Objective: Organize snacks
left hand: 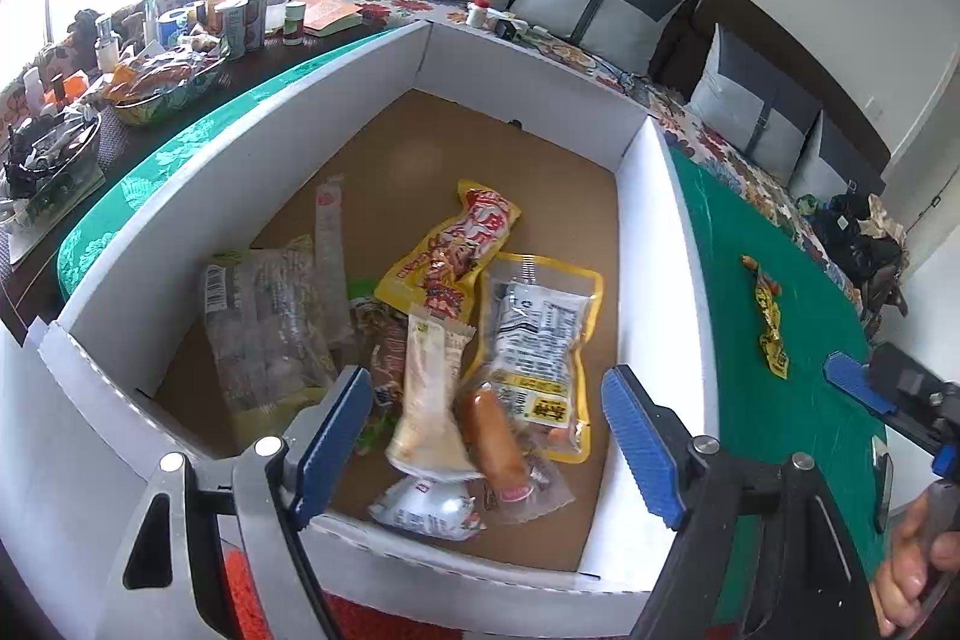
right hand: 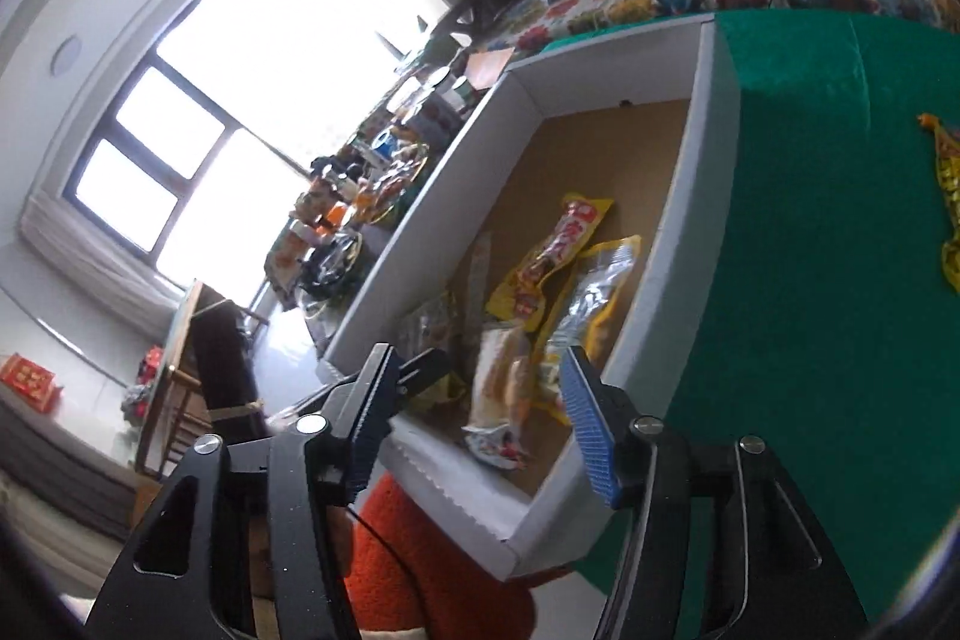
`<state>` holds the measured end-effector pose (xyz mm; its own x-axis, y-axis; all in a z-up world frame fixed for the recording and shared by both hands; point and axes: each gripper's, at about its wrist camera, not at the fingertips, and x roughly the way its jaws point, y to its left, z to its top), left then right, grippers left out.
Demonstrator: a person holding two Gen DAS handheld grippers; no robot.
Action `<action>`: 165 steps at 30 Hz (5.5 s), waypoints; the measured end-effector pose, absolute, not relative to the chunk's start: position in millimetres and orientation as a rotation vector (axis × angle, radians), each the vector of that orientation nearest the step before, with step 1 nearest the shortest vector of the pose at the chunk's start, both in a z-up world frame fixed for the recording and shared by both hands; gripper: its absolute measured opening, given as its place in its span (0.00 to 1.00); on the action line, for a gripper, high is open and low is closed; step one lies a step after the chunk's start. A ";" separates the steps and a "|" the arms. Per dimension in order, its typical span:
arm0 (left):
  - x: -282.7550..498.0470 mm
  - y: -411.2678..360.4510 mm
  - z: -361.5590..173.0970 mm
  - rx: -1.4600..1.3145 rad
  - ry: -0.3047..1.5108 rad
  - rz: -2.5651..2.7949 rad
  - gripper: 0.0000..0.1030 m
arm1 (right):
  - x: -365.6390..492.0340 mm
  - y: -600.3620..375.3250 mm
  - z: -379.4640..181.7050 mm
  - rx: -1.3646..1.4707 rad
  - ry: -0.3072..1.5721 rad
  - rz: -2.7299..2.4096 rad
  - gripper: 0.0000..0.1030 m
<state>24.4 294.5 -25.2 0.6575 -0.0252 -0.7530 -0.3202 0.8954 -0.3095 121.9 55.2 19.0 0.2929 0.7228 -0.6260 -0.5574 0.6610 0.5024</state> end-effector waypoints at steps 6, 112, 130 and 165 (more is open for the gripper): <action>43.7 192.5 7.3 -0.341 0.829 -0.035 0.78 | 153.5 -58.5 -53.3 -0.137 0.901 0.415 0.71; 235.6 64.1 -140.1 0.009 0.957 -0.019 1.00 | 179.3 -249.7 -127.4 -0.007 0.905 0.002 0.92; 235.8 64.3 -140.4 0.014 0.946 -0.034 1.00 | 181.2 -245.7 -127.6 -0.019 0.916 0.019 0.94; 235.7 64.5 -141.0 0.012 0.944 -0.035 1.00 | 424.7 -124.8 -110.5 -0.142 1.142 0.364 0.16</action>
